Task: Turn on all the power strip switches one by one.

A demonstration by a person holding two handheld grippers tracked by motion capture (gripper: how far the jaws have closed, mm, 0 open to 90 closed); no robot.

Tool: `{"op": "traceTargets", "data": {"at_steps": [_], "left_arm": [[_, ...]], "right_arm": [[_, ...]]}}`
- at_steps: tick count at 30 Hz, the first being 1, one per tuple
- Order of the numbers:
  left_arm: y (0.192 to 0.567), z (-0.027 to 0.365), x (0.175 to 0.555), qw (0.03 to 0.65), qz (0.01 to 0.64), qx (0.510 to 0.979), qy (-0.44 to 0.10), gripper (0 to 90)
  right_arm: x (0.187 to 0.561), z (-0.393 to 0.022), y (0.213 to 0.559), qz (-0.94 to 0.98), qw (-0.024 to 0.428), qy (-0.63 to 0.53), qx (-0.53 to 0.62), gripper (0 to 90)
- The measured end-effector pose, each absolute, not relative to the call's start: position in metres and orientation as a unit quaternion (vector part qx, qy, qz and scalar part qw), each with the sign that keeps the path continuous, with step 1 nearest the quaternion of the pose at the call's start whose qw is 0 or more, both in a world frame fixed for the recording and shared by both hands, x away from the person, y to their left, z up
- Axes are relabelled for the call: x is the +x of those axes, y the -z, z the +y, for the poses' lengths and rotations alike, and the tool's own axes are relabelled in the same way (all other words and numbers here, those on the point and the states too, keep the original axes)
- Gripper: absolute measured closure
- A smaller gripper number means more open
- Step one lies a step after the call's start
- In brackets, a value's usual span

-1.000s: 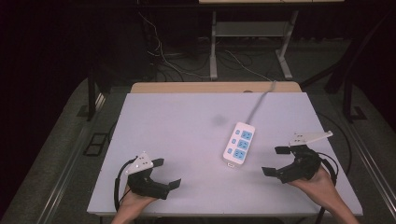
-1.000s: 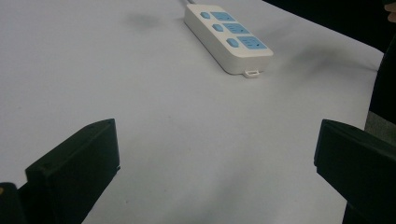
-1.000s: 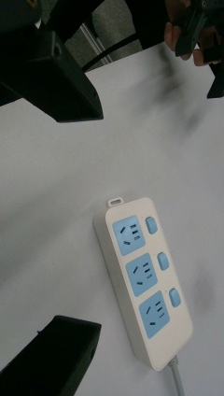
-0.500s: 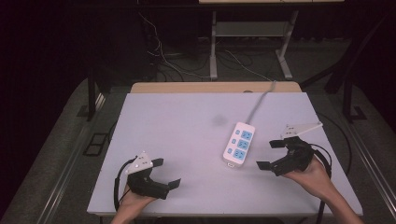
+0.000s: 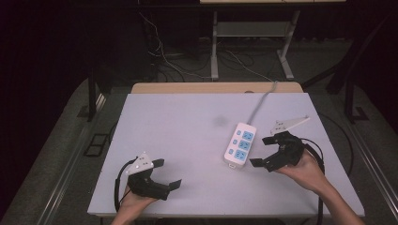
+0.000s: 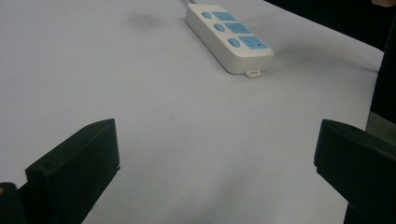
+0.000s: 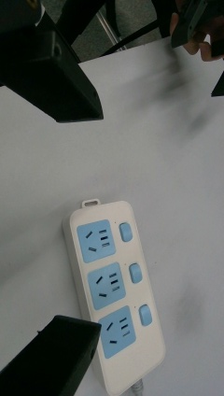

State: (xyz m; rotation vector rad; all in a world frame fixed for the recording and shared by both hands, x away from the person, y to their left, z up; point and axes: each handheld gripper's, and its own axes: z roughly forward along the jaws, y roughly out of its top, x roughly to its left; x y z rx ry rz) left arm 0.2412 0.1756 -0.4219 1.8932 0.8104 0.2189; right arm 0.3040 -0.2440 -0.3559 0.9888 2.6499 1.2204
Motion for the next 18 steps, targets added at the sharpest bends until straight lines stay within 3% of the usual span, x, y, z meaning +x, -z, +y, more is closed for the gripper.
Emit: {"op": "traceTargets", "data": {"at_steps": [18], "left_arm": [[0.422,0.175,0.241,0.511,0.337,0.785,-0.091,0.0]], "right_arm": [[0.322,-0.227,0.357,0.869,0.014,-0.380,0.318,0.7]]}}
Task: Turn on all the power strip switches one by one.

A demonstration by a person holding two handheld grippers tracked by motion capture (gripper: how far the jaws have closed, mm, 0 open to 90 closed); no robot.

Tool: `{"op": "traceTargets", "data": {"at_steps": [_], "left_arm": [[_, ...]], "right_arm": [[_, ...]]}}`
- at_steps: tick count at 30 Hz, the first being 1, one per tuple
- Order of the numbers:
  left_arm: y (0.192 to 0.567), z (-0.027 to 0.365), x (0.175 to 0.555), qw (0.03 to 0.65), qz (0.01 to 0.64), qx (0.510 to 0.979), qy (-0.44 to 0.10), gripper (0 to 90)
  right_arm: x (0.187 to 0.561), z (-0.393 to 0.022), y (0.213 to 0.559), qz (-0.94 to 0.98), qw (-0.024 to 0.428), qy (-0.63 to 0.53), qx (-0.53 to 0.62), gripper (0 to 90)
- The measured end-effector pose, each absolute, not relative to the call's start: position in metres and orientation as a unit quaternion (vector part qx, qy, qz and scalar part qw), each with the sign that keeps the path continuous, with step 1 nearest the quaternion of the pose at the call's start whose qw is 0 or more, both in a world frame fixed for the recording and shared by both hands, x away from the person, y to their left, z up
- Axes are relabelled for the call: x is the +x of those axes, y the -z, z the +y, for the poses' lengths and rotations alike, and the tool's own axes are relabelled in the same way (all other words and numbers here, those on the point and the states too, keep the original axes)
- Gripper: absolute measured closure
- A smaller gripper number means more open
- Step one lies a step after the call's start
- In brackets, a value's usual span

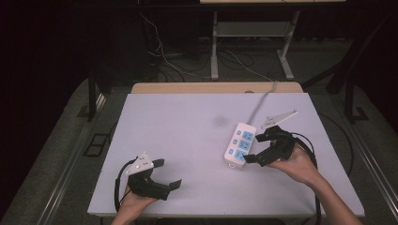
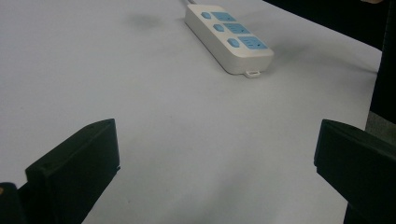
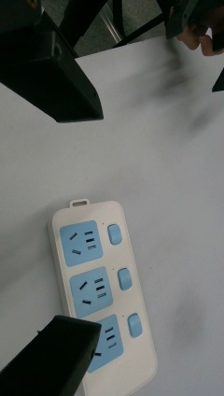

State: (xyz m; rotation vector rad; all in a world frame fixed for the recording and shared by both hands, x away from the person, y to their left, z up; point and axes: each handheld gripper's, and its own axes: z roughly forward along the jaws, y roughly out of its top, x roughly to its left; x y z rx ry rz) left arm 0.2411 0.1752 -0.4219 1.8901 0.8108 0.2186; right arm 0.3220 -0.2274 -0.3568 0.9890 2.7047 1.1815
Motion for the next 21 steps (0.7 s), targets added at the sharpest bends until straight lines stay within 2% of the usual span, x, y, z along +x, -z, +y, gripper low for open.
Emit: {"op": "traceTargets", "data": {"at_steps": [5,6,10,11,13,14,15,18,19,21], "left_arm": [[0.422,0.175,0.241,0.511,0.337,0.785,-0.091,0.0],[0.422,0.175,0.241,0.511,0.337,0.786,-0.091,0.0],[0.422,0.175,0.241,0.511,0.337,0.785,-0.091,0.0],[0.422,0.175,0.241,0.511,0.337,0.786,-0.091,0.0],[0.422,0.176,0.241,0.511,0.337,0.785,-0.091,0.0],[0.422,0.176,0.241,0.511,0.337,0.785,-0.091,0.0],[0.422,0.176,0.241,0.511,0.337,0.785,-0.091,0.0],[0.422,0.176,0.241,0.511,0.337,0.785,-0.091,0.0],[0.422,0.176,0.241,0.512,0.337,0.785,-0.091,0.0],[0.422,0.176,0.241,0.511,0.336,0.785,-0.092,0.0]], "right_arm": [[0.327,-0.224,0.358,0.870,0.013,-0.376,0.318,0.7],[0.329,-0.222,0.357,0.870,0.010,-0.373,0.321,6.6],[0.333,-0.220,0.357,0.869,0.014,-0.372,0.325,9.6],[0.336,-0.219,0.357,0.870,0.011,-0.374,0.322,19.3],[0.338,-0.218,0.357,0.868,0.009,-0.374,0.326,24.7],[0.338,-0.218,0.357,0.868,0.009,-0.374,0.326,24.7],[0.340,-0.216,0.358,0.867,0.006,-0.376,0.326,31.5],[0.342,-0.215,0.359,0.867,0.005,-0.376,0.327,36.5],[0.344,-0.214,0.360,0.867,0.003,-0.378,0.326,43.5],[0.345,-0.213,0.360,0.865,0.001,-0.378,0.329,46.6]]}}
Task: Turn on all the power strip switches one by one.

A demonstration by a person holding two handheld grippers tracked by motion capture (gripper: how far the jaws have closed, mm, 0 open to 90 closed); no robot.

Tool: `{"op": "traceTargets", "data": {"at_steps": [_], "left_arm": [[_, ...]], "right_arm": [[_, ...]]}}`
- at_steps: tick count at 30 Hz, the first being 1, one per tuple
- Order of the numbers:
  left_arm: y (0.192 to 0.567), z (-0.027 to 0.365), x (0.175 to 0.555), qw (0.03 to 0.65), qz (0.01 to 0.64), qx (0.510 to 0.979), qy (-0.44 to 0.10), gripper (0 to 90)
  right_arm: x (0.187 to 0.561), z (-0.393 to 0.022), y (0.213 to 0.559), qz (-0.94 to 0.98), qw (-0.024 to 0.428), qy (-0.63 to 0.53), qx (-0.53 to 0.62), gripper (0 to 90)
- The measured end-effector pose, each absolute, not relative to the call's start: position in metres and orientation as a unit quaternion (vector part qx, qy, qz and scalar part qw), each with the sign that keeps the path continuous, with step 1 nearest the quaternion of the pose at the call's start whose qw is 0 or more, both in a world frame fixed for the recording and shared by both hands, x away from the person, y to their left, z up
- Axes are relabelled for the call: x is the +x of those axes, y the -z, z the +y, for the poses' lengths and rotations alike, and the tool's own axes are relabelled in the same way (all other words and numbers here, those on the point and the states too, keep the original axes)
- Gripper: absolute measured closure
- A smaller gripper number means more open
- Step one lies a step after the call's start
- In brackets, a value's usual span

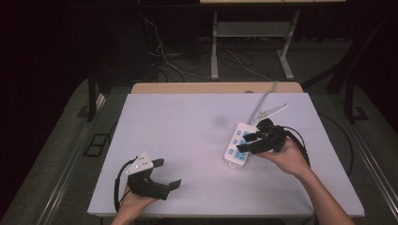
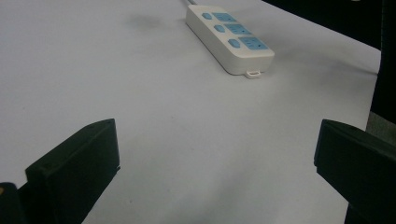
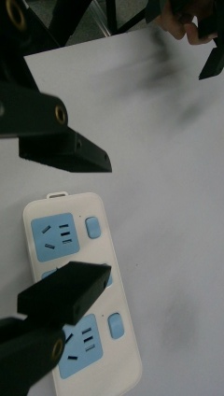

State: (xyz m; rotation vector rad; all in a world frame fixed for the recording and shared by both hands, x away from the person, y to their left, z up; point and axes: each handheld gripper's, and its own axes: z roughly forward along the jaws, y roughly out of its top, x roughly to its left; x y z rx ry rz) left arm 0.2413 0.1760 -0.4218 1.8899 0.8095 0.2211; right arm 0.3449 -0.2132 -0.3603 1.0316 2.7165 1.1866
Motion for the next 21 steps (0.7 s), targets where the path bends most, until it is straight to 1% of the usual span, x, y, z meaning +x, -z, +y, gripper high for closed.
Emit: {"op": "traceTargets", "data": {"at_steps": [2,3,8,9,10,11,12,21], "left_arm": [[0.422,0.176,0.241,0.511,0.336,0.786,-0.092,0.0],[0.422,0.176,0.241,0.511,0.337,0.785,-0.091,0.0],[0.422,0.176,0.241,0.511,0.336,0.785,-0.092,0.0],[0.422,0.176,0.242,0.511,0.336,0.786,-0.092,0.0],[0.422,0.176,0.242,0.511,0.336,0.786,-0.092,0.0],[0.422,0.176,0.242,0.511,0.336,0.786,-0.092,0.0],[0.422,0.176,0.242,0.511,0.336,0.786,-0.091,0.0],[0.422,0.176,0.242,0.511,0.336,0.786,-0.091,0.0]], "right_arm": [[0.346,-0.212,0.361,0.864,-0.001,-0.380,0.332,52.1],[0.348,-0.212,0.362,0.864,-0.003,-0.378,0.333,60.1],[0.351,-0.209,0.367,0.867,-0.009,-0.371,0.333,77.8],[0.351,-0.209,0.367,0.867,-0.009,-0.371,0.333,77.8],[0.352,-0.208,0.368,0.867,-0.010,-0.371,0.333,85.3],[0.353,-0.207,0.369,0.867,-0.009,-0.371,0.334,88.3],[0.353,-0.206,0.369,0.866,-0.010,-0.371,0.334,89.8],[0.359,-0.198,0.379,0.869,-0.018,-0.365,0.334,90.0]]}}
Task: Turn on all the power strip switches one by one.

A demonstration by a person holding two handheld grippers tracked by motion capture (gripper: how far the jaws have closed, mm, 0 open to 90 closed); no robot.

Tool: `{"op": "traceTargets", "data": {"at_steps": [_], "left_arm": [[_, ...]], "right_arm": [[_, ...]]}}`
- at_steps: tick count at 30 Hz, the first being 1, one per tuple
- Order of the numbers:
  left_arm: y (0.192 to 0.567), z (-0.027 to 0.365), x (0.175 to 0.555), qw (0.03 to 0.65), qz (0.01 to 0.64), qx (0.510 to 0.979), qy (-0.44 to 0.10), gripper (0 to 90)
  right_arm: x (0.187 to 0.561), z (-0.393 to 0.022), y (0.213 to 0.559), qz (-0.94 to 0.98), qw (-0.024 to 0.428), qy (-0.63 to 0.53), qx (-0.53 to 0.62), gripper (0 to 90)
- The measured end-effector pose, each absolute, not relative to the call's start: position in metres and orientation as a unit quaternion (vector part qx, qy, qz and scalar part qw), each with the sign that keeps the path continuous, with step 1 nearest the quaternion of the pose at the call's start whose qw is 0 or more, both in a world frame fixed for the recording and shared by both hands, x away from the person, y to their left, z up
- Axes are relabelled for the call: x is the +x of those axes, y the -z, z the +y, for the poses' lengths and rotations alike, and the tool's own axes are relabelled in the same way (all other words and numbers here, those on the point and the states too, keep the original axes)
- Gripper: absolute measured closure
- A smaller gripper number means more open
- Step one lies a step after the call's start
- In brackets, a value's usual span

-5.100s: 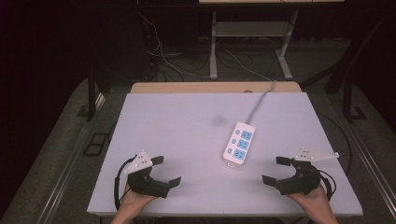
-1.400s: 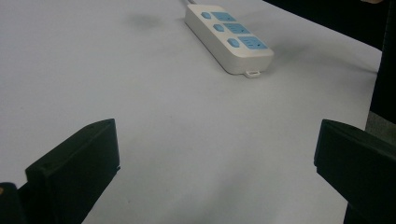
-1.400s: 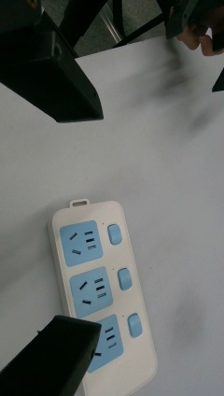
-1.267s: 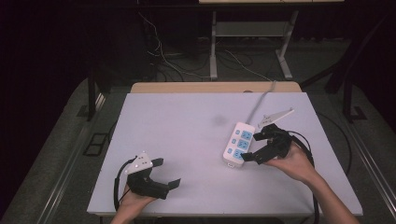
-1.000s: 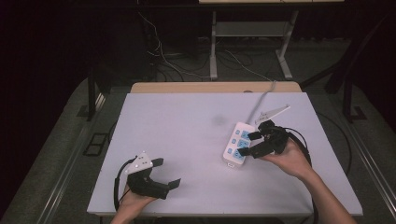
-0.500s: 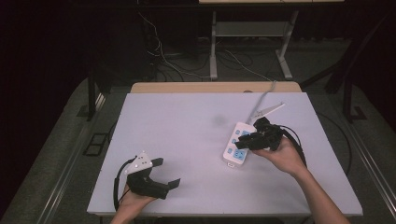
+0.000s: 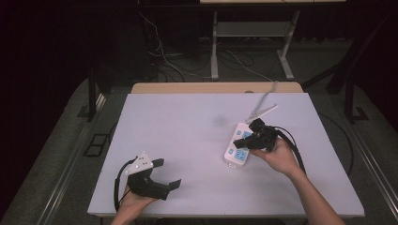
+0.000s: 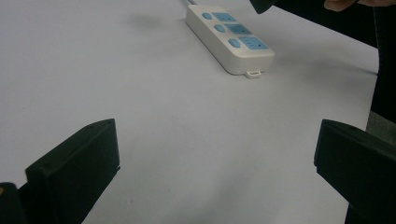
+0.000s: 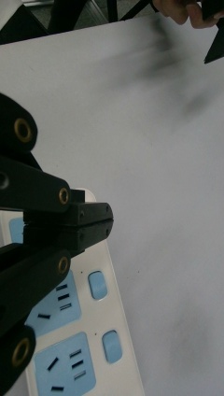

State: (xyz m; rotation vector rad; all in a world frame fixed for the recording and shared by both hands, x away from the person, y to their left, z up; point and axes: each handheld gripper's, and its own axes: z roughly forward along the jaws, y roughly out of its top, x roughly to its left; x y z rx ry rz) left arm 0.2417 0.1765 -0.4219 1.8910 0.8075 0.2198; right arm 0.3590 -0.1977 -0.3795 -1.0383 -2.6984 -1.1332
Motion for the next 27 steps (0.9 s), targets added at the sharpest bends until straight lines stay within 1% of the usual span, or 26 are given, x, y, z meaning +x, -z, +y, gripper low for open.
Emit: {"op": "traceTargets", "data": {"at_steps": [17,27], "left_arm": [[0.422,0.177,0.242,0.510,0.334,0.787,-0.091,0.0],[0.422,0.177,0.242,0.510,0.335,0.786,-0.093,0.0]], "right_arm": [[0.371,-0.184,0.402,-0.871,0.033,0.355,-0.338,90.0],[0.373,-0.179,0.411,-0.881,0.028,0.332,-0.336,90.0]]}}
